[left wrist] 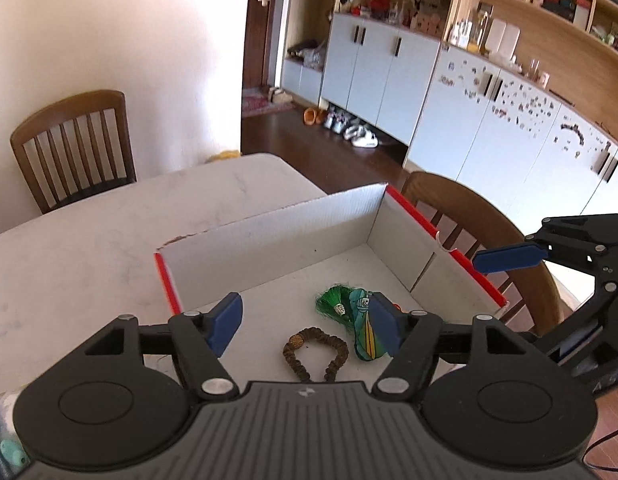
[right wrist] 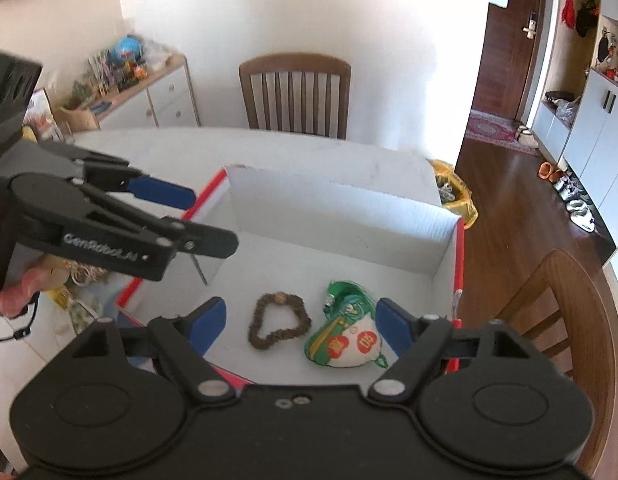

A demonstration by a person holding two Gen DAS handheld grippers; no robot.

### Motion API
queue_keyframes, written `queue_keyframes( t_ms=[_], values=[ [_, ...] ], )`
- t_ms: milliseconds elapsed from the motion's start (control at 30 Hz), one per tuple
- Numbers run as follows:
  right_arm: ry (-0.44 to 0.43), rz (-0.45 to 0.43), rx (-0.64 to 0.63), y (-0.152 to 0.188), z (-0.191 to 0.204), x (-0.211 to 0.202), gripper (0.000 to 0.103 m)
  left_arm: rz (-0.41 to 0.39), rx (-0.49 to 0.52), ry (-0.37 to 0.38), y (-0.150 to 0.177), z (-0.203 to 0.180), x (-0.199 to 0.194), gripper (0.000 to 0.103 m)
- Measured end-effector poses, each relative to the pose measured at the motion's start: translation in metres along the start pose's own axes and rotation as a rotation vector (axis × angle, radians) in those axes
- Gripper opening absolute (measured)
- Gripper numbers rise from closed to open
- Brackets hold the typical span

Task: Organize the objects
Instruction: 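Open both tools to drop the bracelet and pouch in the box, then grasp the plastic bag with the left tool while the right tool grasps the blue tape dispenser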

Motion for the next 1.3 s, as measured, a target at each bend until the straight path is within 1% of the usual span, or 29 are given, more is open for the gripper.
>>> queue_keyframes(
  t_ms=[133, 333, 400, 533, 600, 633, 667, 733, 900, 1167, 1300],
  values=[
    [-0.008, -0.030, 0.012, -0.002, 0.010, -0.009, 0.086, -0.042, 0.006, -0.014, 0.006, 0.003, -0.022, 0.076],
    [-0.027, -0.064, 0.036, -0.003, 0.029, -0.021, 0.095, -0.078, -0.012, -0.016, 0.019, 0.013, -0.052, 0.084],
    [-0.032, -0.076, 0.044, -0.003, 0.036, -0.025, 0.099, -0.084, -0.016, -0.020, 0.027, 0.017, -0.061, 0.086],
    [-0.033, -0.097, 0.048, -0.001, 0.054, -0.032, 0.101, -0.096, -0.034, -0.016, 0.042, 0.025, -0.079, 0.088],
    [-0.038, -0.102, 0.050, -0.001, 0.061, -0.034, 0.101, -0.108, -0.036, -0.021, 0.049, 0.030, -0.088, 0.093],
    [-0.044, -0.106, 0.051, -0.002, 0.065, -0.036, 0.101, -0.119, -0.037, -0.028, 0.053, 0.032, -0.094, 0.100],
    [-0.045, -0.110, 0.048, -0.002, 0.070, -0.037, 0.101, -0.132, -0.037, -0.035, 0.057, 0.035, -0.100, 0.102],
    [-0.045, -0.122, 0.044, -0.002, 0.083, -0.040, 0.101, -0.156, -0.042, -0.050, 0.064, 0.042, -0.111, 0.103],
    [-0.063, -0.136, 0.047, -0.003, 0.108, -0.041, 0.101, -0.165, -0.086, -0.086, 0.082, 0.069, -0.134, 0.103],
    [-0.072, -0.127, 0.069, -0.001, 0.146, -0.035, 0.101, -0.200, -0.148, -0.181, 0.107, 0.123, -0.172, 0.103],
    [-0.086, -0.115, 0.048, 0.002, 0.168, -0.031, 0.101, -0.202, -0.172, -0.234, 0.120, 0.148, -0.185, 0.103]
  ],
)
Point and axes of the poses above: each gripper's, at about its wrist camera, not at the fingertips, and x roughly the way its jaws point, z to its left, y to its underside, the point moved 4 cm from there along x, roughly the way its jaws point, and after that the axes turned 11 degrees about y, right-handed, at the moved point
